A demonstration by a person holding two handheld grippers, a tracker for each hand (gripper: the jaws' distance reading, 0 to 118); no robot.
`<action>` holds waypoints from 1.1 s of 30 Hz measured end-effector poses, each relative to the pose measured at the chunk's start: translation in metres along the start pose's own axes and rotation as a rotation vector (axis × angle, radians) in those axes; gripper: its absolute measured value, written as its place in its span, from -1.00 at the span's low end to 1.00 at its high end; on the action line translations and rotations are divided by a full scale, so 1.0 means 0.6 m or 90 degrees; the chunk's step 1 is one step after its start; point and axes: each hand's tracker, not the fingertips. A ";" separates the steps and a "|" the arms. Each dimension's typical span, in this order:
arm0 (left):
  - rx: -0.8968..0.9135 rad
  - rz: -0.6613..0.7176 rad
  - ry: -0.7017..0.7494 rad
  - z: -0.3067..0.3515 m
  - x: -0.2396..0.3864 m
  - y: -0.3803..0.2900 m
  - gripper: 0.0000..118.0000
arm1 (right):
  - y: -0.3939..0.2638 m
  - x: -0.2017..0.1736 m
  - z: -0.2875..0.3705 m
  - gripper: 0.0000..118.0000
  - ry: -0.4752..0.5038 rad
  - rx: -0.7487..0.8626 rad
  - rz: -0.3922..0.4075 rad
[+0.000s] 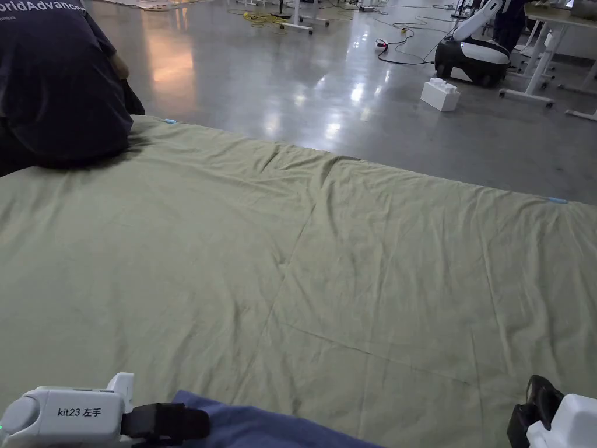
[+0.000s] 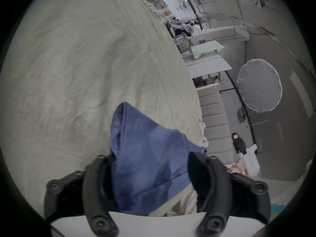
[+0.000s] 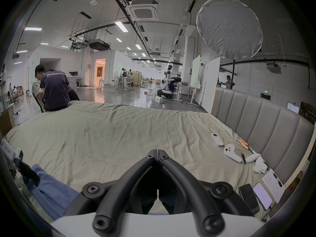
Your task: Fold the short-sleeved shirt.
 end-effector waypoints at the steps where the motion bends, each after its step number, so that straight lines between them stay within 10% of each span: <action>1: 0.000 -0.008 0.008 0.000 -0.001 0.000 -0.69 | 0.001 -0.003 0.000 -0.99 0.003 0.001 0.001; 24: 0.044 -0.044 0.099 0.072 0.138 0.022 -0.87 | 0.011 0.003 0.000 -0.99 0.008 0.006 0.028; 33: 0.082 -0.095 0.274 0.183 0.174 0.053 -0.87 | 0.015 0.004 -0.002 -0.99 0.019 0.015 0.024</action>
